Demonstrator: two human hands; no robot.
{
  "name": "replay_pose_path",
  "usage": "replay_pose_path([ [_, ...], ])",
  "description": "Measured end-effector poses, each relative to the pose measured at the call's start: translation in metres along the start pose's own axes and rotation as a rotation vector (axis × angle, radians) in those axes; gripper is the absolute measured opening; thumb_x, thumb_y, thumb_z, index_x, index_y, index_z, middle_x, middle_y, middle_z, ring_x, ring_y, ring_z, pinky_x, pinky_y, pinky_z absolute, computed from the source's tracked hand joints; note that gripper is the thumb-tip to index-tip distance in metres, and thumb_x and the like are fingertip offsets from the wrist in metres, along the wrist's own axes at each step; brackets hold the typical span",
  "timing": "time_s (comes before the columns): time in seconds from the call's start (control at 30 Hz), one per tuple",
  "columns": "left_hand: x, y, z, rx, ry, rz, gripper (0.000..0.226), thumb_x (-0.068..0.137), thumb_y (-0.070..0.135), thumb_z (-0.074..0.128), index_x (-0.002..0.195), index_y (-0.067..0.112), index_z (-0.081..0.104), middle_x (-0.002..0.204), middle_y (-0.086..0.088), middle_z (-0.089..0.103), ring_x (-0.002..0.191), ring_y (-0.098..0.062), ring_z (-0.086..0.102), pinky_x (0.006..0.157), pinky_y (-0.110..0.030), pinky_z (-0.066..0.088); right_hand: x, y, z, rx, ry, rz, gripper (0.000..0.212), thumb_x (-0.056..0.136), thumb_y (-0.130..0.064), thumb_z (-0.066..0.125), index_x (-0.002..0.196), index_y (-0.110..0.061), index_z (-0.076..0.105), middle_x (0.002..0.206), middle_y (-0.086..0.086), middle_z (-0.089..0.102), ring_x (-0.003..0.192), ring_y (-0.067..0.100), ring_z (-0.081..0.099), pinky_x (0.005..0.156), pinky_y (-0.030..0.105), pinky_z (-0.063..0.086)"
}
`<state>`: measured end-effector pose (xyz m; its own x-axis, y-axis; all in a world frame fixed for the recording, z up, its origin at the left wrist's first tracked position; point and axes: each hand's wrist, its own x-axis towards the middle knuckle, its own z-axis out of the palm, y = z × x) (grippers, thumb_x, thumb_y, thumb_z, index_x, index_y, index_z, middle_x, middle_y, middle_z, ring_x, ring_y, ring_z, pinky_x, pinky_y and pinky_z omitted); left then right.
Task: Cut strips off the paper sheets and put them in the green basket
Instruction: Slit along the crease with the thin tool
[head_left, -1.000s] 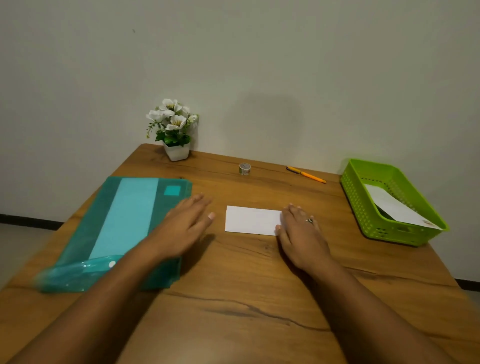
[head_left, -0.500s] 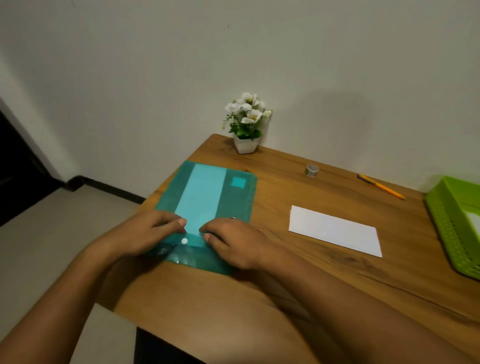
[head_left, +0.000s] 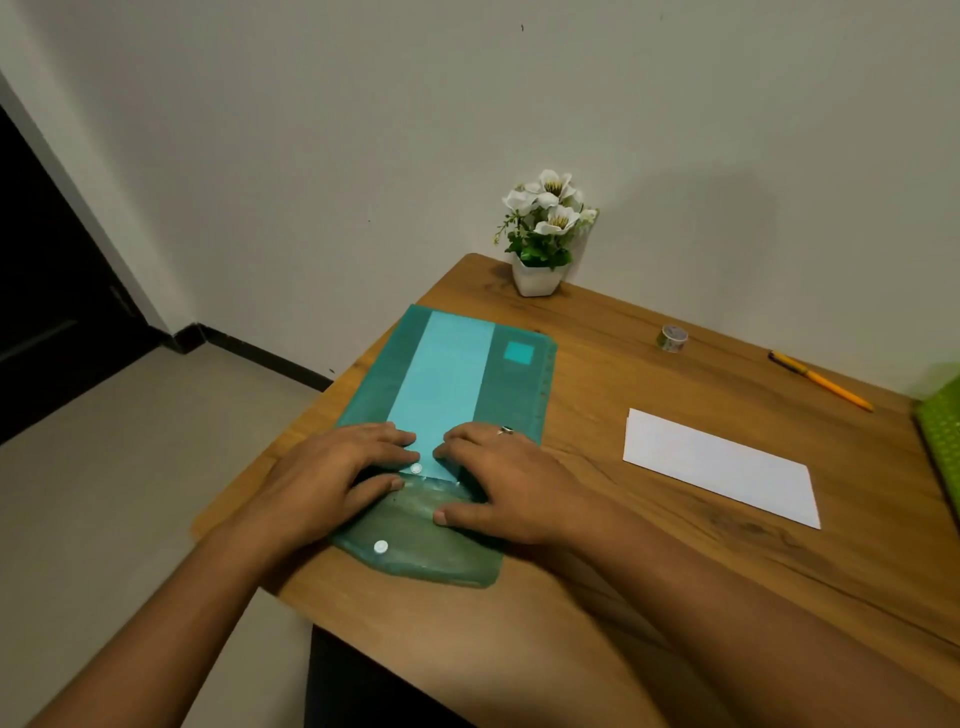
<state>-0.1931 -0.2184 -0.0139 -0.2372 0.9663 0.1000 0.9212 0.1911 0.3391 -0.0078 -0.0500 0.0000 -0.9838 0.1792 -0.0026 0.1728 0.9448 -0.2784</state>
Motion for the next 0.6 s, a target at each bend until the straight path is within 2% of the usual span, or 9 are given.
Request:
replay_pose_path([
  [0.07,0.000,0.004,0.003,0.055,0.076,0.016,0.029,0.100,0.045,0.056,0.124,0.037,0.072,0.131,0.018,0.067,0.125,-0.005,0.059,0.100,-0.024,0.045,-0.001,-0.004,0.001,-0.017,0.031,-0.024,0.067,0.093,-0.057,0.066,0.149,-0.027,0.044,0.143,-0.001,0.054,0.127,0.019,0.051,0.104,0.040,0.044],
  [0.13,0.002,0.010,0.003,0.068,0.133,0.002,0.037,0.100,0.050,0.042,0.117,0.035,0.071,0.111,0.013,0.074,0.101,-0.011,0.069,0.081,-0.030,0.057,-0.003,-0.008,0.001,-0.010,0.070,-0.076,0.065,0.095,-0.046,0.066,0.152,-0.029,0.038,0.147,0.002,0.052,0.124,0.024,0.055,0.098,0.040,0.048],
  [0.2,0.008,0.012,0.002,0.102,0.163,-0.034,0.040,0.099,0.052,0.031,0.108,0.034,0.065,0.090,0.008,0.072,0.077,-0.015,0.065,0.063,-0.035,0.055,-0.004,-0.012,0.003,-0.074,0.117,-0.169,0.051,0.098,-0.036,0.062,0.145,-0.027,0.045,0.148,0.007,0.052,0.117,0.030,0.061,0.087,0.041,0.054],
  [0.27,0.015,0.012,0.001,0.134,0.199,-0.050,0.036,0.101,0.050,0.028,0.102,0.031,0.059,0.076,0.008,0.063,0.063,-0.014,0.057,0.054,-0.035,0.049,-0.003,-0.015,0.006,-0.166,0.150,-0.167,0.031,0.101,-0.032,0.054,0.130,-0.021,0.057,0.148,0.012,0.052,0.107,0.035,0.065,0.078,0.043,0.056],
  [0.4,0.022,0.011,0.002,0.127,0.197,-0.078,0.021,0.105,0.040,0.043,0.105,0.028,0.060,0.075,0.011,0.056,0.061,-0.009,0.052,0.053,-0.032,0.049,0.004,-0.022,0.003,-0.275,0.090,0.027,0.021,0.104,-0.021,0.053,0.119,-0.010,0.061,0.150,0.015,0.044,0.100,0.039,0.066,0.076,0.051,0.057],
  [0.5,0.020,0.003,0.003,0.097,0.202,-0.061,0.030,0.102,0.052,0.038,0.104,0.034,0.062,0.080,0.015,0.063,0.065,-0.004,0.054,0.056,-0.026,0.046,0.006,-0.024,0.007,-0.301,0.060,0.039,0.021,0.105,-0.014,0.049,0.121,-0.006,0.060,0.141,0.016,0.049,0.100,0.038,0.064,0.077,0.051,0.055],
  [0.53,0.017,0.000,0.003,0.060,0.193,-0.060,0.031,0.098,0.058,0.044,0.105,0.037,0.064,0.087,0.018,0.067,0.070,-0.002,0.057,0.059,-0.023,0.047,0.005,-0.023,0.009,-0.283,0.079,0.042,0.021,0.104,-0.013,0.049,0.121,-0.007,0.060,0.136,0.014,0.051,0.100,0.037,0.064,0.076,0.050,0.055],
  [0.6,0.010,-0.006,0.003,-0.016,0.165,-0.061,0.041,0.085,0.068,0.067,0.113,0.039,0.068,0.104,0.024,0.069,0.086,0.004,0.061,0.068,-0.013,0.043,0.004,-0.017,0.011,-0.207,0.146,0.055,0.021,0.100,-0.013,0.051,0.119,-0.011,0.061,0.133,0.010,0.054,0.100,0.034,0.063,0.076,0.047,0.055],
])
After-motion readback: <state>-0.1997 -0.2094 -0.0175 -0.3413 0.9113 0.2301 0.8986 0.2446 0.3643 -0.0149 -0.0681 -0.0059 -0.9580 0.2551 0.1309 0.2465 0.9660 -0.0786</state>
